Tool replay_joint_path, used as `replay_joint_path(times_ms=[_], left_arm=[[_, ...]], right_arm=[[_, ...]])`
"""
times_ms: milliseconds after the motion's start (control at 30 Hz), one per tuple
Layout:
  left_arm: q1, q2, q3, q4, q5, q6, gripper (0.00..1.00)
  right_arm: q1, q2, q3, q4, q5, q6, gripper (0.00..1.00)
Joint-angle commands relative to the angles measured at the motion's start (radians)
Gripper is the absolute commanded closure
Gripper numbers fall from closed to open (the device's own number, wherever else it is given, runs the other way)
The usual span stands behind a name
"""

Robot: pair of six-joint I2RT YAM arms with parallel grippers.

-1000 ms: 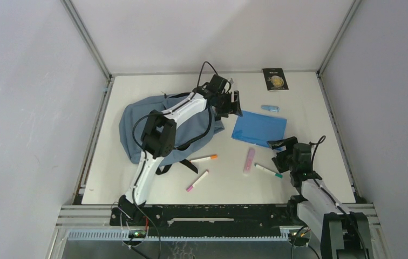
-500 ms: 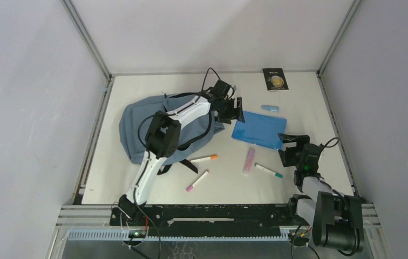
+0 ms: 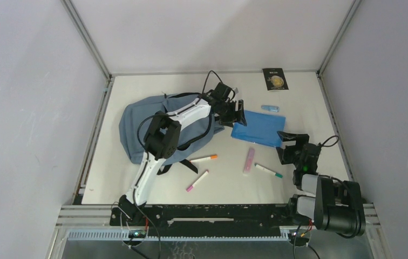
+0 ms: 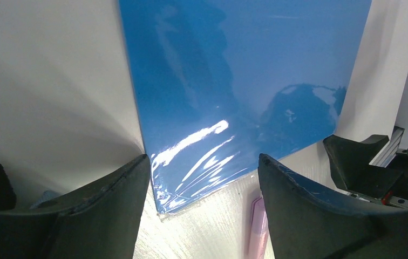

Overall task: Pack the student bag
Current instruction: Pick up the files from the center of the board.

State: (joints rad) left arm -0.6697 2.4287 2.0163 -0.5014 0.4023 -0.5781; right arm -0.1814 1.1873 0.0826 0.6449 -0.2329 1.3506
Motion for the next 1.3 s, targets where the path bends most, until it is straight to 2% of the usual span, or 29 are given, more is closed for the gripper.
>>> replay_joint_path(times_ms=[0, 200, 400, 567, 700, 800, 1033, 1267], left_arm=[[-0.013, -0.04, -0.05, -0.045, -0.013, 0.005, 0.21], [-0.013, -0.052, -0.056, -0.049, -0.024, 0.024, 0.21], [-0.013, -0.026, -0.057, -0.061, -0.005, 0.026, 0.21], [-0.012, -0.01, -0.062, -0.095, 0.0, 0.05, 0.21], [-0.013, -0.023, -0.087, -0.095, -0.002, 0.062, 0.21], [-0.012, -0.029, -0.099, -0.096, -0.006, 0.074, 0.21], [-0.012, -0.027, -0.103, -0.101, -0.01, 0.078, 0.21], [-0.013, -0.017, -0.104, -0.104, -0.007, 0.087, 0.21]], right_arm=[[0.014, 0.038, -0.011, 0.101, -0.007, 0.02, 0.03], [0.03, 0.084, -0.033, 0.154, 0.017, 0.01, 0.01], [0.023, 0.202, -0.026, 0.336, -0.001, 0.019, 0.0], [0.025, 0.362, -0.035, 0.622, -0.026, 0.083, 0.01], [0.025, 0.555, -0.035, 0.854, -0.037, 0.145, 0.03], [0.033, 0.608, -0.017, 0.875, -0.061, 0.159, 0.05], [0.01, 0.524, -0.056, 0.871, -0.082, 0.132, 0.05], [-0.023, 0.573, -0.024, 0.872, -0.116, 0.112, 0.04]])
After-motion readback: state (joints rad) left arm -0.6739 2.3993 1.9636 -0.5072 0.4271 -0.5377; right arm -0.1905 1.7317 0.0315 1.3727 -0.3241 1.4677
